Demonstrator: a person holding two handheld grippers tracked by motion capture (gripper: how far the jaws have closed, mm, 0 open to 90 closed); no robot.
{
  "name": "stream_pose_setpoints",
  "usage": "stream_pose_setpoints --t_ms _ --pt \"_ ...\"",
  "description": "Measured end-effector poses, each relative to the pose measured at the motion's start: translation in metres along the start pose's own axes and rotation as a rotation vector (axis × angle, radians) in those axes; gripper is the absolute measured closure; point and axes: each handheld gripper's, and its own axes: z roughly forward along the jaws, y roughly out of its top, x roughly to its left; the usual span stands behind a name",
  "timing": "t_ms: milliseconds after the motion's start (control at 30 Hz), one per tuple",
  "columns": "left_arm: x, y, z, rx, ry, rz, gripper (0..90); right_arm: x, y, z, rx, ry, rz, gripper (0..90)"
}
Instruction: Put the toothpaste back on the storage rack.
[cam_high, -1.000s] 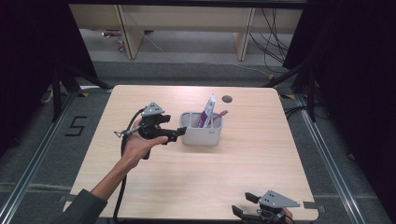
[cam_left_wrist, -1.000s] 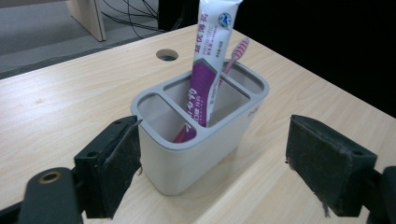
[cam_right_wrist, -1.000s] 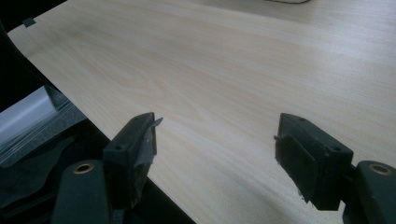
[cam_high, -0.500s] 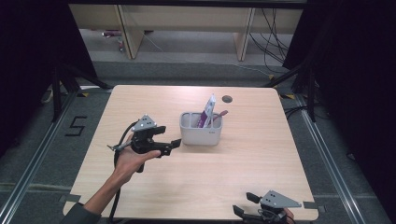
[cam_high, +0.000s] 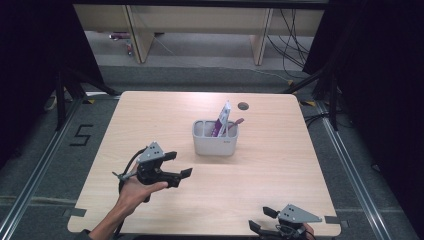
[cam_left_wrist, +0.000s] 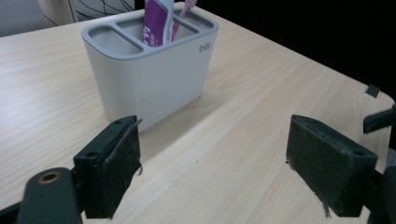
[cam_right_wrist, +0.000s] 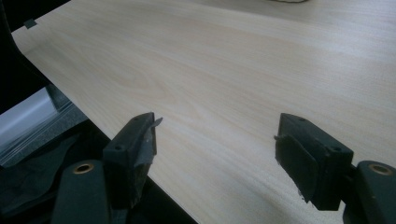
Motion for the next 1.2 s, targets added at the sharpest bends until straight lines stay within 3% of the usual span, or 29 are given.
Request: stream_pose_setpoints --t_ms 33,67,100,167,200,233,300,333,367,500,667,767,833,867,967,1000,1100,1200 --pt "-0.002 -0.003 -0.001 0.008 0.006 0.002 16.8 0.004 0.0 -0.003 0.023 -0.029 0.033 29.8" --pt "-0.002 -0.003 -0.001 0.008 0.006 0.002 16.6 0.004 0.0 -0.003 0.023 -0.029 0.033 29.8" --pt "-0.003 -0.007 -0.002 0.015 -0.001 0.007 16.6 0.002 0.0 -0.002 0.011 -0.026 0.006 29.8" --pt "-0.006 -0.016 -0.004 0.017 -0.007 0.008 16.3 0.0 0.0 0.0 0.002 -0.012 -0.004 29.7" --pt "-0.007 -0.019 -0.005 0.02 -0.011 0.011 15.6 0.001 0.0 -0.001 0.022 -0.024 -0.012 29.7" --pt "-0.009 -0.027 -0.006 0.028 -0.017 0.007 15.7 -0.001 0.0 0.0 0.006 -0.025 -0.045 29.6" --pt "-0.01 -0.03 -0.008 0.032 -0.025 0.013 15.7 -0.001 0.0 0.0 0.014 -0.022 -0.039 29.7" --pt "-0.01 -0.032 -0.009 0.022 -0.036 0.022 15.7 -0.001 0.0 0.0 0.014 -0.022 -0.039 29.7" --pt "-0.008 -0.034 -0.012 0.009 -0.024 0.076 15.6 -0.001 0.0 0.0 0.012 -0.022 -0.04 29.7" --pt "-0.014 -0.041 -0.019 0.011 -0.038 0.031 15.6 -0.001 0.001 0.0 0.006 -0.031 -0.044 29.7" --pt "-0.019 -0.048 -0.024 0.014 -0.04 0.032 15.6 -0.001 0.0 0.0 0.012 -0.023 -0.04 29.7" --pt "-0.024 -0.059 -0.028 0.03 -0.029 0.05 15.6 0.0 0.0 0.001 0.012 -0.019 -0.037 29.7" --pt "-0.025 -0.065 -0.028 0.037 -0.043 0.05 15.6 0.001 0.001 0.001 0.02 -0.019 -0.031 29.7" --pt "-0.026 -0.067 -0.029 0.046 -0.035 0.05 15.6 0.003 0.001 0.001 0.024 -0.008 -0.002 29.6" --pt "-0.027 -0.072 -0.031 0.049 -0.04 0.05 15.5 0.003 0.001 0.002 0.024 -0.014 -0.006 29.6" --pt "-0.027 -0.074 -0.032 0.05 -0.041 0.051 15.5 0.001 0.001 0.002 0.013 -0.02 -0.037 29.7" --pt "-0.028 -0.079 -0.038 0.056 -0.025 0.054 15.6 -0.001 0.002 0.002 0.007 -0.024 -0.052 29.7" --pt "-0.029 -0.084 -0.042 0.063 -0.027 0.05 15.6 0.0 0.002 0.002 0.017 -0.027 -0.044 29.7"
